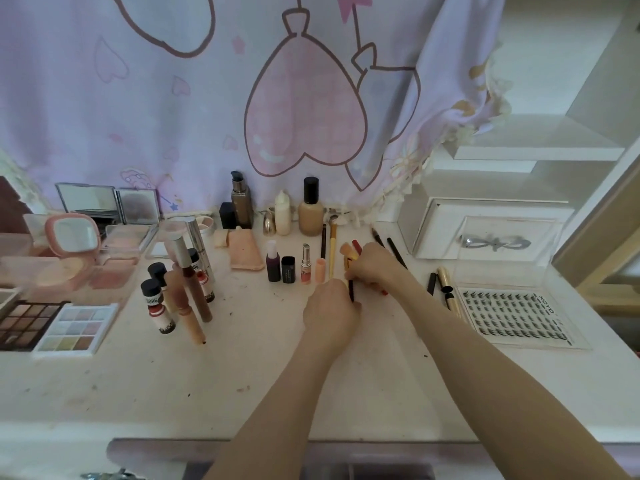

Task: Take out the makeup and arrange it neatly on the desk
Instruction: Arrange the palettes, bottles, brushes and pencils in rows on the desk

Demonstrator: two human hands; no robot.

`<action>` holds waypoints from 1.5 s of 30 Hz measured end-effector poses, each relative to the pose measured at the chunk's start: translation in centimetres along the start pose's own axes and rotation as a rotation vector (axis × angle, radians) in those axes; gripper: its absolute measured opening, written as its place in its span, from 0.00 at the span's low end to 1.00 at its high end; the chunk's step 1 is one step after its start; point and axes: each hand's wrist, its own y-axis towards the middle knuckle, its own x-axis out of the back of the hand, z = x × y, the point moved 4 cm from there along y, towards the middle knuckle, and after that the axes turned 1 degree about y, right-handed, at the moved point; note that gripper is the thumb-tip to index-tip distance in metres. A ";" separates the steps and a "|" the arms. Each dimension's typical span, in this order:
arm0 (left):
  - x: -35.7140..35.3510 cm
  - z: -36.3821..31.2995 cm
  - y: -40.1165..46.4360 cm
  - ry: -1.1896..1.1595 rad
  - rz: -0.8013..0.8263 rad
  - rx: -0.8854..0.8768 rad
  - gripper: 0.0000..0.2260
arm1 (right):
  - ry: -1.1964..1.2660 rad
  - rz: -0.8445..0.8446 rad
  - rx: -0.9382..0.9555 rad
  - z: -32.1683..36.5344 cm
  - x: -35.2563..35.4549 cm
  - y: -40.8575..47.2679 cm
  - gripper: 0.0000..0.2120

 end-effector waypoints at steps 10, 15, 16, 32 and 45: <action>-0.4 0.6 -0.5 -0.097 -0.009 -0.003 0.14 | 0.455 -0.015 -0.028 -1.9 -0.5 -0.7 0.12; -0.6 0.5 -0.7 -0.096 -0.016 0.008 0.18 | 0.618 -0.151 0.041 -2.5 2.1 -1.1 0.12; -0.6 0.5 -0.7 -0.081 -0.012 0.015 0.18 | 0.634 -0.169 0.064 -2.5 2.5 -1.0 0.12; 0.8 0.4 -2.2 0.330 0.076 -0.094 0.07 | 0.501 0.052 0.027 0.2 1.3 1.4 0.07; 1.9 3.6 -3.9 0.165 0.162 -0.181 0.06 | 0.117 -0.169 0.030 1.9 -1.1 4.2 0.14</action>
